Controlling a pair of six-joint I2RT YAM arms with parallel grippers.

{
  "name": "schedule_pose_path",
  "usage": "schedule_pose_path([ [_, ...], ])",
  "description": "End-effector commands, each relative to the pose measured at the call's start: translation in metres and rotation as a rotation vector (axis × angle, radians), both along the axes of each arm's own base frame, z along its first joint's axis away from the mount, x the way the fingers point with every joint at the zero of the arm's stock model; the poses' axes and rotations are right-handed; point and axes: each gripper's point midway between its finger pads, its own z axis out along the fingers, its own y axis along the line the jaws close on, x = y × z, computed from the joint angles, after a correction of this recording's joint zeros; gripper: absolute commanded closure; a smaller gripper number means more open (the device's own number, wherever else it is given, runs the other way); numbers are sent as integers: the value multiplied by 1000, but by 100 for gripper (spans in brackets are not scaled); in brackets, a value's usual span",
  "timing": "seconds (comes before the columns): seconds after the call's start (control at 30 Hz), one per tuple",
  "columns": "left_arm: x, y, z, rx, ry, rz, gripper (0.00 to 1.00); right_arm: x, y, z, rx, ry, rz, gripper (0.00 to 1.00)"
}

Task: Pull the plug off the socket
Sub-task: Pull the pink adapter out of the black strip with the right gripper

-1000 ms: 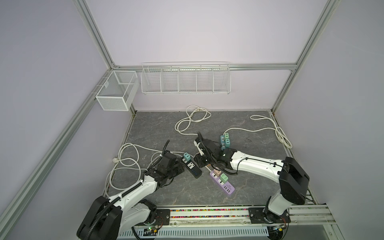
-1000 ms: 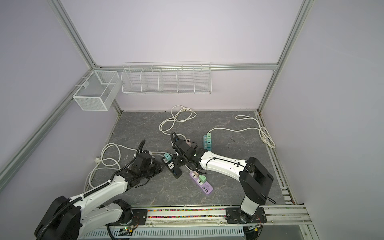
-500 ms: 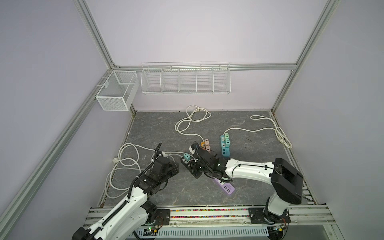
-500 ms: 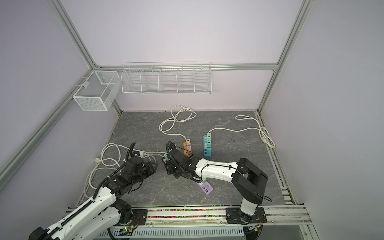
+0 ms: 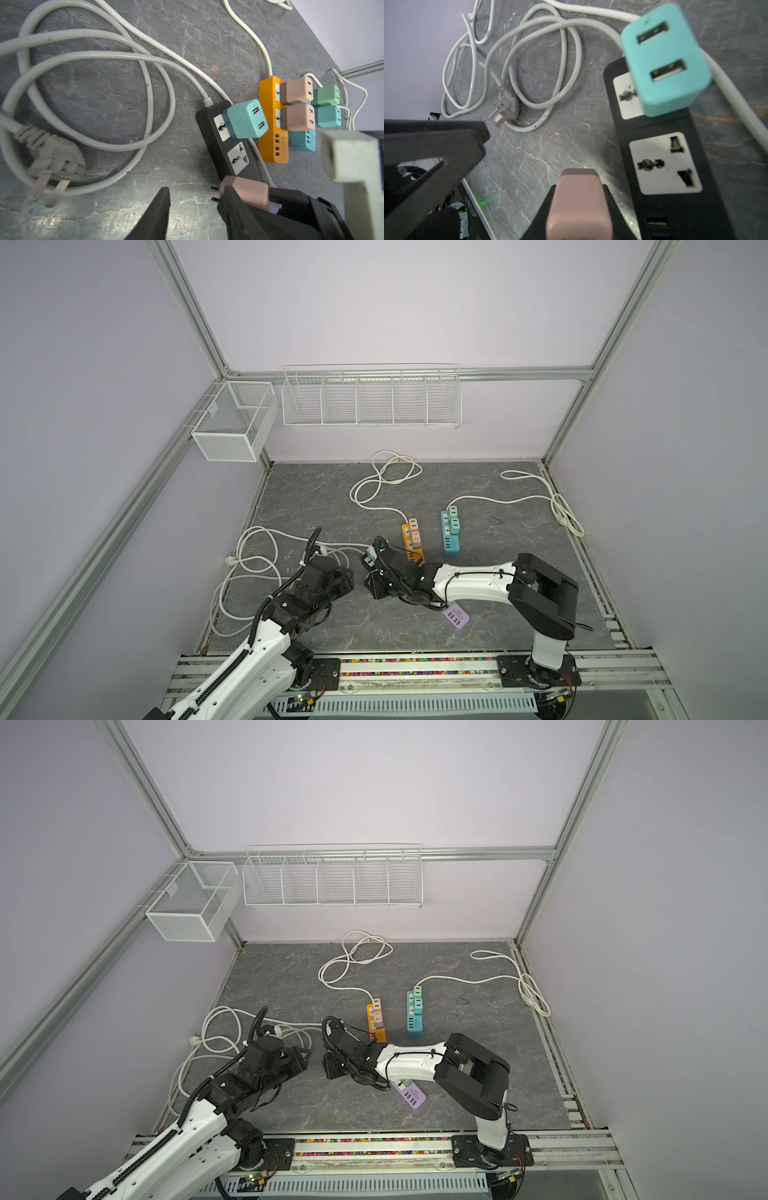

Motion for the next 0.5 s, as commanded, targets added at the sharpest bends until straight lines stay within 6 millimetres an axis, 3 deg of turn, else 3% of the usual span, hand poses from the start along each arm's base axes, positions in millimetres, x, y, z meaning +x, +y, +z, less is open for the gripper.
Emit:
schedule_pose_path([
  [0.0, -1, 4, 3, 16, -5, 7, 55, -2, 20, 4, 61, 22, 13, 76],
  [0.47, 1, 2, -6, 12, 6, 10, 54, -5, 28, -20, 32, 72, 25, 69],
])
